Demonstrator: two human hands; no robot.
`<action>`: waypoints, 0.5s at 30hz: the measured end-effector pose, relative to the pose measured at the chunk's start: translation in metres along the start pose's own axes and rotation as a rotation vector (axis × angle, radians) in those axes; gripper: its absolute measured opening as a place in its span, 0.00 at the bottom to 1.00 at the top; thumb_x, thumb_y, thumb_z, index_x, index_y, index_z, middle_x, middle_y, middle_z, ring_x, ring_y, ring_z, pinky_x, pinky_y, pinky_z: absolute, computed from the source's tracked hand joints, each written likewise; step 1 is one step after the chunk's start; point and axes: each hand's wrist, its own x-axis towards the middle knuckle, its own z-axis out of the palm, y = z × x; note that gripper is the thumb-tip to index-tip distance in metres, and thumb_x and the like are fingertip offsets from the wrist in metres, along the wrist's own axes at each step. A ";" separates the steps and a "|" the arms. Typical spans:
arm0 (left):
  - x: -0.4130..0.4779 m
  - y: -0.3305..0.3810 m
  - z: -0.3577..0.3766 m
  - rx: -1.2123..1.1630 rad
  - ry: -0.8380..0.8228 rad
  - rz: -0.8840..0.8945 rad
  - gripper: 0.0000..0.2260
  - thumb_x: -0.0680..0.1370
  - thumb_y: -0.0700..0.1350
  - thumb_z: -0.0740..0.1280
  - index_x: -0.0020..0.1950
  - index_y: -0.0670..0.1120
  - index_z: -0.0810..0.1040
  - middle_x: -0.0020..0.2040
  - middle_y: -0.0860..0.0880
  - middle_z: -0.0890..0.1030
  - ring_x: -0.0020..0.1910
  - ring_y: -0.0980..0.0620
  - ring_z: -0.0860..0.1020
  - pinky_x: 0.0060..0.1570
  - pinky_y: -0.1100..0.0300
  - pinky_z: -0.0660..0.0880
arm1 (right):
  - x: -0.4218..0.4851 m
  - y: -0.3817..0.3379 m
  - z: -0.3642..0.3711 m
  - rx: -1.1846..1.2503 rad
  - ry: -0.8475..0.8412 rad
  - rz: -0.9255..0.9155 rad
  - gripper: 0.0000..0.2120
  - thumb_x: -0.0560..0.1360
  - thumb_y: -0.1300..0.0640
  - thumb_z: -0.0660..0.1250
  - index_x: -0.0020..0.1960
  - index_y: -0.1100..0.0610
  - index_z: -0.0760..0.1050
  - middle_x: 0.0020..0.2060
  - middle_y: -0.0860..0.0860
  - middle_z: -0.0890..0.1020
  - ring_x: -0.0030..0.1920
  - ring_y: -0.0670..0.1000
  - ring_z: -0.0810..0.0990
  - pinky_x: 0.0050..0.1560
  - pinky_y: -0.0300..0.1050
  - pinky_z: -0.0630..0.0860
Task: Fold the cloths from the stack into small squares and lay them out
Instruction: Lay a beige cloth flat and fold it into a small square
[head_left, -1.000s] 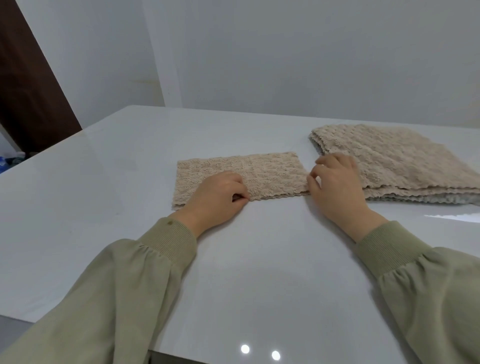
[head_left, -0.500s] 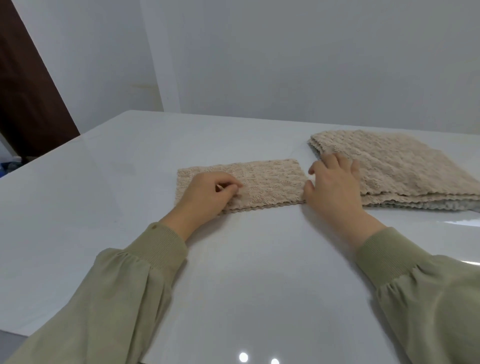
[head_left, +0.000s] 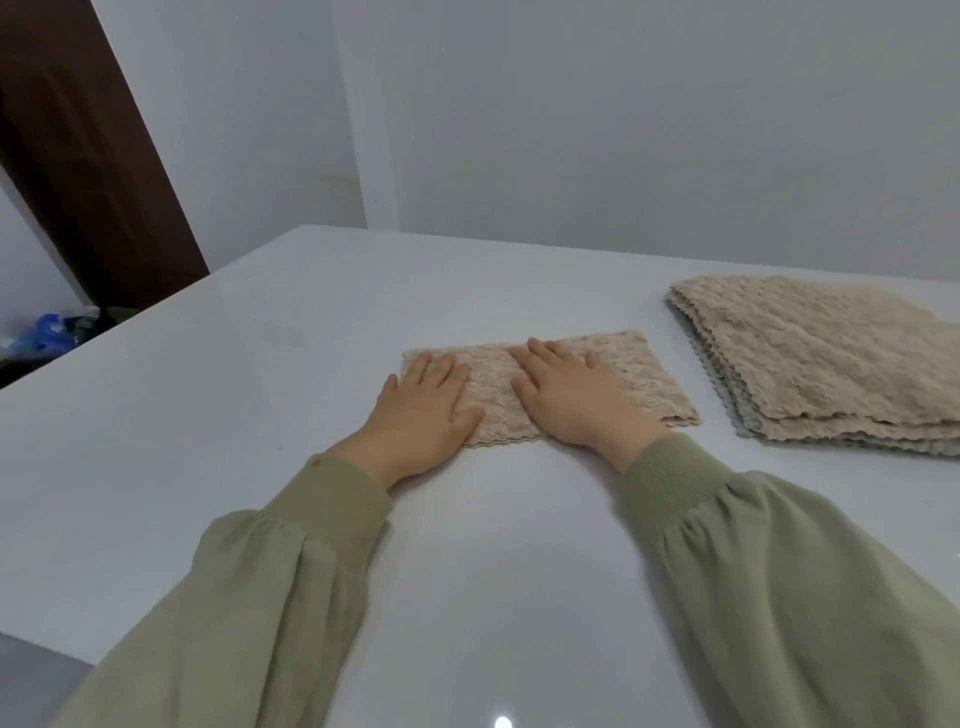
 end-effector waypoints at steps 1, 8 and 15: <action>-0.005 -0.005 -0.005 -0.073 0.002 0.042 0.28 0.80 0.57 0.55 0.77 0.49 0.53 0.78 0.53 0.51 0.76 0.53 0.45 0.74 0.48 0.45 | 0.000 0.001 0.000 -0.002 0.006 -0.007 0.24 0.81 0.45 0.44 0.76 0.48 0.51 0.77 0.48 0.52 0.76 0.49 0.49 0.73 0.59 0.44; -0.035 -0.032 -0.025 -0.319 0.139 0.181 0.10 0.69 0.47 0.75 0.46 0.58 0.80 0.51 0.58 0.77 0.58 0.58 0.70 0.59 0.65 0.66 | -0.002 0.001 0.001 -0.004 0.024 -0.016 0.25 0.81 0.44 0.43 0.76 0.48 0.51 0.77 0.48 0.53 0.76 0.50 0.49 0.74 0.58 0.45; -0.035 -0.015 -0.027 -0.456 0.286 0.028 0.16 0.77 0.51 0.65 0.37 0.41 0.80 0.35 0.43 0.80 0.39 0.44 0.78 0.46 0.49 0.76 | -0.006 -0.003 0.000 -0.080 0.028 0.074 0.27 0.80 0.43 0.44 0.76 0.49 0.50 0.77 0.50 0.52 0.76 0.53 0.50 0.72 0.63 0.46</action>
